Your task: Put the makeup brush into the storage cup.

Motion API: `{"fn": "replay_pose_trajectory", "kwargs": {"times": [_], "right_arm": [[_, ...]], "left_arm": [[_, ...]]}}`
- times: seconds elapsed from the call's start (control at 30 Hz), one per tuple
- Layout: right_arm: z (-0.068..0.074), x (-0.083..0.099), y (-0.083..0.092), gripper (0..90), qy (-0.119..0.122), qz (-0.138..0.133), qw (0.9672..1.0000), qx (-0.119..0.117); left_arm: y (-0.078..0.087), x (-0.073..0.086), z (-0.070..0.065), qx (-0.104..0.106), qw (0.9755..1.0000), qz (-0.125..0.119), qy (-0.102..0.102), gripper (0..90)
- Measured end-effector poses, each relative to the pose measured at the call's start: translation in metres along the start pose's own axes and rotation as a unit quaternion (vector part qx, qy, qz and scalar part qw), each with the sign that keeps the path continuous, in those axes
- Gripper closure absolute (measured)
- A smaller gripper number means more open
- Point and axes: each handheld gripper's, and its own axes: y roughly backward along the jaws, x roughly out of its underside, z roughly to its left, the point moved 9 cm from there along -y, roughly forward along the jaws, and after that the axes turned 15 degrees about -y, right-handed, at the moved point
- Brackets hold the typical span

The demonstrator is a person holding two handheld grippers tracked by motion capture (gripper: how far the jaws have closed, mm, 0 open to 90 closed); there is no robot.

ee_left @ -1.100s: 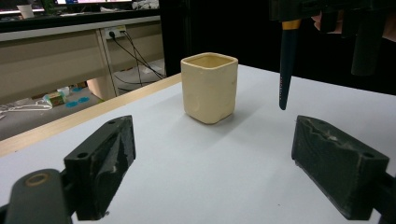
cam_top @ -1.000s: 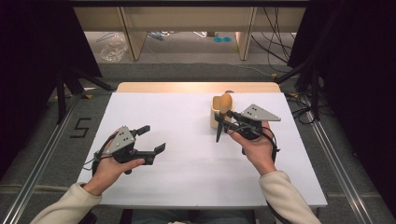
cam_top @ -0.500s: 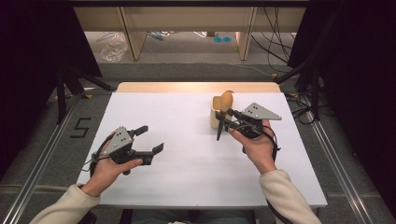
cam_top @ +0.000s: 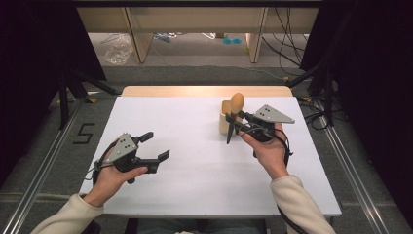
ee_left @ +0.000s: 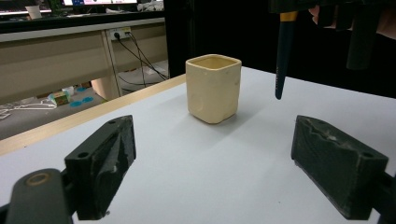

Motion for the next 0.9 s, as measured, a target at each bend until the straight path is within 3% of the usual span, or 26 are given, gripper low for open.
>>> {"fn": "replay_pose_trajectory", "kwargs": {"times": [0.13, 0.17, 0.2, 0.43, 0.57, 0.77, 0.9], "right_arm": [[-0.0003, -0.0023, -0.0009, 64.0, -0.002, -0.005, 1.0000, 0.000], [-0.0020, -0.0023, -0.0004, 64.0, 0.004, 0.001, 1.0000, 0.004], [-0.0006, -0.0012, 0.0002, 64.0, -0.005, 0.007, 1.0000, 0.001], [-0.0041, -0.0055, -0.0024, 64.0, 0.002, -0.009, 0.9999, 0.006], [-0.0033, -0.0053, -0.0025, 64.0, -0.007, -0.003, 1.0000, 0.005], [-0.0061, -0.0054, -0.0041, 64.0, -0.003, 0.000, 0.9999, 0.014], [-0.0083, -0.0078, -0.0057, 64.0, -0.003, -0.011, 0.9998, 0.019]], "left_arm": [[0.0001, 0.0005, -0.0003, -0.002, 1.0000, 0.001, 0.009, 13.6], [0.0002, 0.0005, -0.0001, -0.002, 1.0000, 0.002, 0.009, 13.6], [0.0004, 0.0003, 0.0001, -0.002, 1.0000, 0.001, 0.008, 13.6], [0.0005, 0.0006, 0.0006, -0.003, 1.0000, 0.002, 0.008, 13.7], [0.0003, 0.0007, 0.0004, -0.002, 1.0000, 0.001, 0.007, 13.8], [-0.0001, 0.0015, 0.0005, -0.001, 1.0000, 0.002, 0.007, 14.3], [0.0003, 0.0013, 0.0008, -0.002, 1.0000, 0.002, 0.007, 14.4]]}}
